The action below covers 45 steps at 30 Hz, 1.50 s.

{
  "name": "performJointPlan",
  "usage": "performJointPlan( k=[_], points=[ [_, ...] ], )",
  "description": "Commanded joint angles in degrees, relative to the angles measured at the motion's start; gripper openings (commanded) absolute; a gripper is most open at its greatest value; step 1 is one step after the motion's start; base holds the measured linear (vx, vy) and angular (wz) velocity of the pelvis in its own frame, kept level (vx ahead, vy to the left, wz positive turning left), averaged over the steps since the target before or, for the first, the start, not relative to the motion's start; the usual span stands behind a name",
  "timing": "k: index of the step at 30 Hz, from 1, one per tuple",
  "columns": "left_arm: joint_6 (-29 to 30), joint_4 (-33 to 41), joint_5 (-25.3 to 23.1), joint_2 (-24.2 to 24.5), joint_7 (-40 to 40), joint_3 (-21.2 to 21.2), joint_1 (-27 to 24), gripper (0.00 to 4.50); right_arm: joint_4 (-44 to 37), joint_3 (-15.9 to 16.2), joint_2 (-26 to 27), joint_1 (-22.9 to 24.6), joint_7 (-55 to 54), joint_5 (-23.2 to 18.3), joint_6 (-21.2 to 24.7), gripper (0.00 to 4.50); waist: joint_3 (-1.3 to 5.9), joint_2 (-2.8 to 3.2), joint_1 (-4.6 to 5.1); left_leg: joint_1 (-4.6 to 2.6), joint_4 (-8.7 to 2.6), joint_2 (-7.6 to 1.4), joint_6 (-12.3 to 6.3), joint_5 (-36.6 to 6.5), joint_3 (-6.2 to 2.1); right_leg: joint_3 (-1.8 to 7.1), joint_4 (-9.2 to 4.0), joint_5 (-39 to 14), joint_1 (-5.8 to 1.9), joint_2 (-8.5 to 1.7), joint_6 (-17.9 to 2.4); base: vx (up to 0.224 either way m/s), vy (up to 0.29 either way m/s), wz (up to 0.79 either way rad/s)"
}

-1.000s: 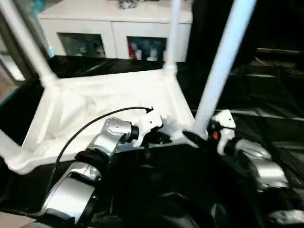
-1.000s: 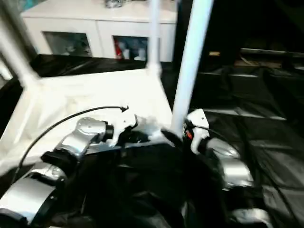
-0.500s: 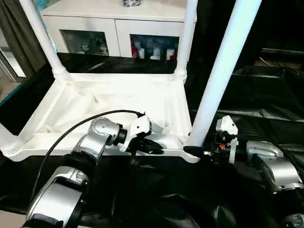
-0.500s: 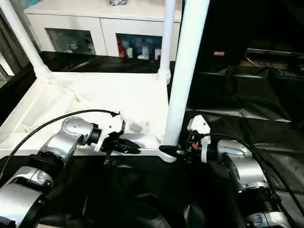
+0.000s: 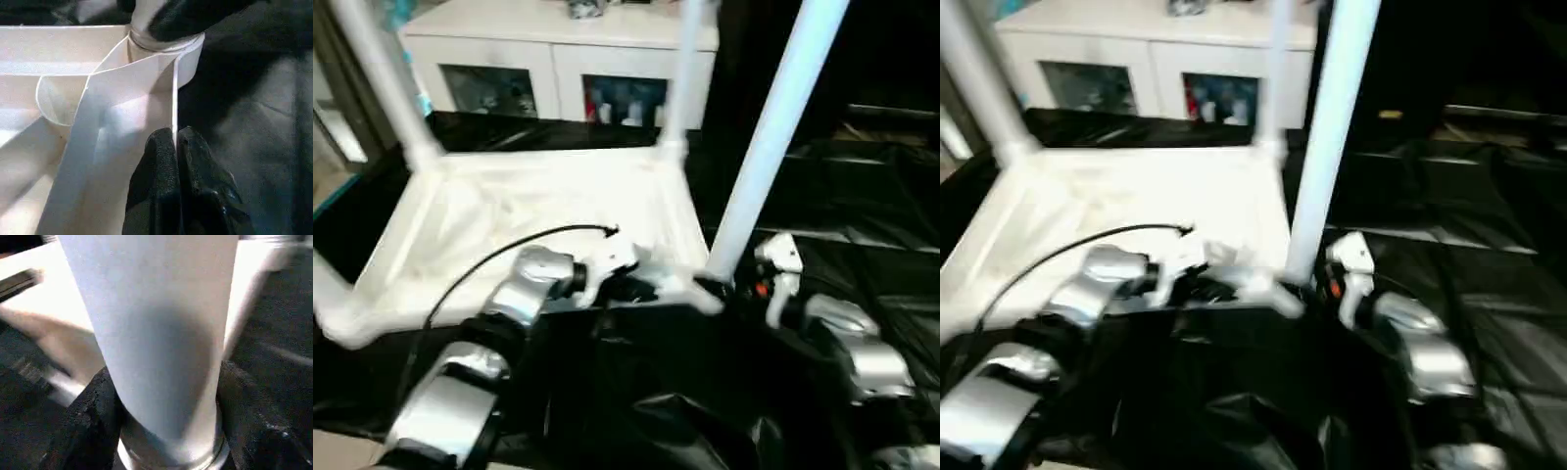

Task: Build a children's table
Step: Rotate leg to tighten

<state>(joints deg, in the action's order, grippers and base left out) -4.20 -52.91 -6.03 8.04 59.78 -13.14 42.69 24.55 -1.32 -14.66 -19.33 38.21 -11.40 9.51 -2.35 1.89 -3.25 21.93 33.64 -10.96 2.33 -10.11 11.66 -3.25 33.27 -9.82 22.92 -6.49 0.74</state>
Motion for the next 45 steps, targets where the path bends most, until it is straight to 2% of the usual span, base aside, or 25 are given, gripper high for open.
performJointPlan(
  k=[1, 2, 3, 5, 6, 10, 12, 13, 15, 16, 20, 21, 23, 25, 26, 28, 31, 34, 36, 37, 39, 42, 45],
  points=[
    [0.6, -0.9, 0.6, -4.9, -7.1, 0.9, 2.7, 0.00, 5.7, 1.4, 5.3, -0.7, -10.4, 2.9, 2.5, 2.38, 2.98, -1.00, 0.36, -1.44, -4.88, -1.93, 0.45, -19.7, -1.30, 1.46, -4.73, -24.1, -1.52, -2.14, -9.9, 0.000, 0.000, 0.00],
    [0.8, -1.5, 0.4, -5.6, -8.7, 0.9, 3.1, 0.00, 6.6, 0.8, 6.4, -1.3, -13.2, 3.1, 2.6, 2.38, 2.93, -0.79, 0.66, -1.64, -4.90, -1.86, 0.96, -20.8, -1.38, 1.42, -4.95, -25.3, -1.15, -2.15, -9.6, 0.000, 0.000, 0.00],
    [1.0, -1.9, 0.2, -6.6, -10.2, 0.9, 3.5, 0.00, 8.0, 0.1, 7.9, -2.3, -16.7, 3.4, 2.6, 2.38, 2.92, -1.00, 0.96, -1.43, -5.03, -1.78, 1.10, -21.3, -1.55, 1.26, -5.12, -26.2, -1.45, -2.13, -9.0, 0.000, 0.000, 0.00],
    [0.9, -2.7, 0.0, -8.0, -11.7, 0.7, 4.1, 0.00, 9.7, -0.5, 10.1, -3.8, -20.7, 4.1, 1.8, 2.38, 2.90, -0.71, 1.17, -1.81, -4.95, -1.73, 1.15, -22.8, -1.53, 1.27, -5.44, -27.0, -1.01, -2.03, -8.5, 0.000, 0.000, 0.00],
    [0.8, -2.9, -0.1, -8.6, -12.2, 0.6, 4.2, 0.00, 10.2, -0.5, 10.9, -4.3, -21.8, 4.3, 1.4, 2.38, 2.85, -0.78, 1.45, -1.70, -4.99, -1.64, 1.20, -23.6, -1.61, 1.26, -5.59, -27.3, -1.00, -2.06, -8.3, 0.000, 0.000, 0.00],
    [-0.3, -3.3, -0.4, -8.9, -10.3, -0.1, 4.4, 0.00, 9.2, 1.4, 11.6, -5.4, -18.7, 5.5, -3.7, 2.38, 2.93, -0.98, 1.56, -1.45, -5.03, -1.65, 0.18, -23.7, -1.59, 1.36, -5.66, -26.5, -1.13, -2.07, -8.0, 0.000, 0.000, 0.00],
    [-0.5, -3.3, -0.4, -8.6, -9.6, -0.2, 4.3, 0.00, 8.7, 1.3, 11.4, -5.3, -17.1, 4.8, -4.0, 3.05, 2.96, -0.89, 1.51, -1.29, -5.06, -1.70, -0.30, -22.8, -1.55, 1.42, -5.52, -25.1, -1.23, -2.05, -8.4, 0.000, 0.000, 0.00],
    [-0.8, -3.2, -0.3, -8.0, -8.2, -0.4, 4.1, 0.00, 8.1, 1.3, 10.7, -5.2, -15.5, 4.3, -4.8, 3.05, 3.00, -1.05, 1.51, -1.24, -5.06, -1.71, -0.50, -22.6, -1.53, 1.41, -5.43, -24.6, -1.30, -2.00, -8.5, 0.000, 0.000, 0.00],
    [-1.1, -3.1, -0.3, -7.3, -7.0, -0.6, 3.9, 0.00, 7.4, 1.4, 9.8, -5.1, -13.4, 3.7, -5.5, 3.09, 3.12, -1.02, 1.39, -1.16, -4.98, -1.78, -1.13, -21.4, -1.42, 1.51, -5.19, -22.3, -1.44, -2.04, -9.3, 0.000, 0.000, 0.00],
    [-1.4, -2.9, -0.3, -6.6, -5.7, -0.8, 3.7, 0.00, 6.7, 1.8, 8.8, -4.9, -10.9, 3.3, -6.1, 3.32, 3.22, -1.13, 1.29, -0.99, -4.87, -1.83, -1.91, -19.8, -1.32, 1.57, -4.85, -19.7, -1.69, -2.06, -10.3, 0.000, 0.000, 0.00],
    [-2.3, -0.6, 0.7, -3.1, 3.1, -1.6, 1.8, 0.00, 1.0, 5.7, 1.3, -1.8, 5.5, 1.6, -3.9, 3.32, 3.28, -1.29, 0.94, -0.86, -4.53, -1.93, -4.03, -16.9, -1.03, 1.71, -4.48, -16.5, -1.98, -2.10, -11.5, 0.000, 0.000, 0.00],
    [-2.3, -0.6, 0.7, -3.1, 3.1, -1.6, 1.8, 0.00, 1.0, 5.7, 1.3, -1.8, 5.5, 1.6, -3.9, 3.32, 3.43, -1.33, 0.78, -0.58, -4.42, -1.98, -4.66, -15.0, -1.11, 1.62, -4.10, -14.4, -2.46, -2.18, -12.1, 0.000, 0.000, 0.00],
    [-2.6, 0.3, 1.5, -2.1, 6.2, -1.7, 1.1, 0.00, -0.5, 6.3, -1.1, -0.9, 10.1, 0.6, -3.6, 3.32, 3.52, -1.19, 0.68, -0.76, -4.21, -2.11, -5.23, -13.2, -0.94, 1.58, -3.78, -11.8, -2.20, -2.09, -13.3, 0.000, 0.000, 0.00],
    [-3.3, 1.5, 2.4, -0.7, 10.2, -1.8, 0.3, 0.00, -1.9, 6.3, -3.8, 0.0, 15.4, -0.9, -2.5, 3.32, 3.63, -1.33, 0.23, -0.72, -4.04, -2.22, -6.09, -11.8, -0.90, 1.41, -3.44, -9.6, -2.71, -2.04, -14.4, 0.000, 0.000, 0.00],
    [-3.6, 2.0, 2.8, -0.1, 11.9, -1.8, -0.1, 0.00, -2.5, 6.2, -5.1, 0.3, 17.6, -1.5, -2.1, 3.32, 3.69, -1.10, -0.02, -0.65, -3.89, -2.42, -6.87, -10.2, -0.81, 1.42, -3.00, -7.1, -2.54, -1.91, -15.2, 0.000, 0.000, 0.00],
    [-3.3, 3.6, 4.1, 1.7, 16.6, -1.9, -1.2, 0.00, -3.4, 6.3, -8.6, 0.7, 23.2, -2.8, -0.6, 3.32, 3.88, -1.15, -0.53, -0.87, -3.64, -2.44, -7.82, -8.7, -0.61, 1.36, -2.45, -3.8, -2.49, -1.86, -16.7, 0.000, 0.000, 0.00],
    [-3.4, 4.3, 4.2, 2.9, 18.8, -2.2, -1.6, 0.00, -4.2, 6.9, -10.4, 1.0, 25.6, -3.0, -0.3, 3.32, 3.75, -1.15, -0.87, -0.87, -3.62, -2.47, -7.95, -9.1, -0.57, 1.39, -2.46, -4.1, -2.43, -1.91, -17.0, 0.000, 0.000, 0.00],
    [-3.8, 4.4, 4.1, 4.1, 19.9, -2.1, -2.0, 0.00, -4.6, 6.8, -11.3, 1.0, 27.2, -3.3, 0.4, 3.32, 3.48, -1.36, -1.05, -0.98, -3.95, -2.48, -6.02, -12.4, -0.56, 1.46, -3.08, -10.1, -2.29, -2.08, -15.7, 0.000, 0.000, 0.00],
    [-3.9, 4.6, 4.1, 4.8, 20.4, -1.8, -2.2, 0.00, -4.7, 6.7, -11.5, 0.9, 27.8, -3.6, 0.8, 3.32, 3.43, -1.45, -1.12, -1.06, -4.08, -2.55, -5.15, -13.1, -0.62, 1.52, -3.27, -12.4, -2.23, -2.16, -15.0, 0.000, 0.000, 0.00],
    [-3.8, 4.9, 4.2, 5.1, 20.8, -1.7, -2.3, 0.00, -4.6, 6.7, -11.6, 0.9, 28.1, -3.8, 1.1, 3.32, 3.43, -1.39, -1.19, -1.09, -4.10, -2.56, -4.91, -13.1, -0.65, 1.53, -3.28, -12.7, -2.19, -2.17, -14.8, 0.000, 0.000, 0.00],
    [-3.6, 5.2, 4.3, 5.4, 21.1, -1.6, -2.5, 0.00, -4.5, 6.6, -11.5, 0.8, 28.3, -4.2, 1.5, 3.00, 3.45, -1.43, -1.25, -1.05, -4.15, -2.56, -4.54, -12.6, -0.67, 1.55, -3.24, -12.8, -2.17, -2.15, -14.5, 0.000, 0.000, 0.00],
    [-3.1, 6.0, 4.8, 5.7, 21.7, -1.6, -2.9, 0.00, -4.3, 6.6, -11.4, 0.6, 29.0, -5.2, 2.5, 2.95, 3.49, -1.45, -1.40, -1.05, -4.06, -2.57, -4.72, -12.0, -0.63, 1.58, -3.09, -11.6, -2.12, -2.13, -14.7, 0.000, 0.000, 0.00],
    [-2.9, 6.1, 5.0, 5.7, 21.8, -1.5, -3.0, 0.00, -4.3, 6.5, -11.1, 0.6, 29.1, -5.3, 2.7, 2.60, 3.59, -1.43, -1.60, -1.07, -3.96, -2.53, -4.88, -11.0, -0.61, 1.57, -2.94, -10.4, -2.15, -2.13, -14.9, 0.000, 0.000, 0.00]
  ],
)
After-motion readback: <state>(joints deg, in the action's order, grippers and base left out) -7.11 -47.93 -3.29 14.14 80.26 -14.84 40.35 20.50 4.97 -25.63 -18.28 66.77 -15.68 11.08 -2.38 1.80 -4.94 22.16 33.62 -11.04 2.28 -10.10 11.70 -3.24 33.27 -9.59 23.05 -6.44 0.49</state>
